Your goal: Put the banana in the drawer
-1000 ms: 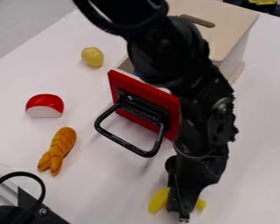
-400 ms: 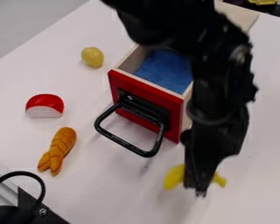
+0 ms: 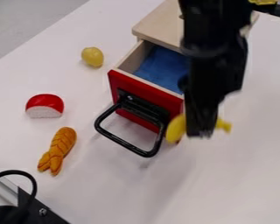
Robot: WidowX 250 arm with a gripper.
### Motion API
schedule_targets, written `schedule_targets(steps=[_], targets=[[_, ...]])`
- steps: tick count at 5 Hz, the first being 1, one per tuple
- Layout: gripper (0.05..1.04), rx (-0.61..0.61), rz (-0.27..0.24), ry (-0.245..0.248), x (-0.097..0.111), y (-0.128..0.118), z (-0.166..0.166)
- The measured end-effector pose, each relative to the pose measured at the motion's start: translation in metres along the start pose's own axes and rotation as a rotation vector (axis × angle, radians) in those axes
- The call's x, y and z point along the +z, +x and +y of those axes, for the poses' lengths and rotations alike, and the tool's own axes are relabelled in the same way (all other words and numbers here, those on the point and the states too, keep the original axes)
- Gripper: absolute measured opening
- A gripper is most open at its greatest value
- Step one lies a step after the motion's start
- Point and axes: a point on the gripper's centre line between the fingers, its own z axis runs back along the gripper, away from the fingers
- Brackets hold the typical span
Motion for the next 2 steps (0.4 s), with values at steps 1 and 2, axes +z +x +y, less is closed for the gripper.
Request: schedule_targets(steps=[1, 2], targets=[[0.369, 0.059, -0.044, 0.034, 0.026, -0.008, 0.021], [0.369, 0.119, -0.051, 0.076, 0.041, -0.020, 0.042]])
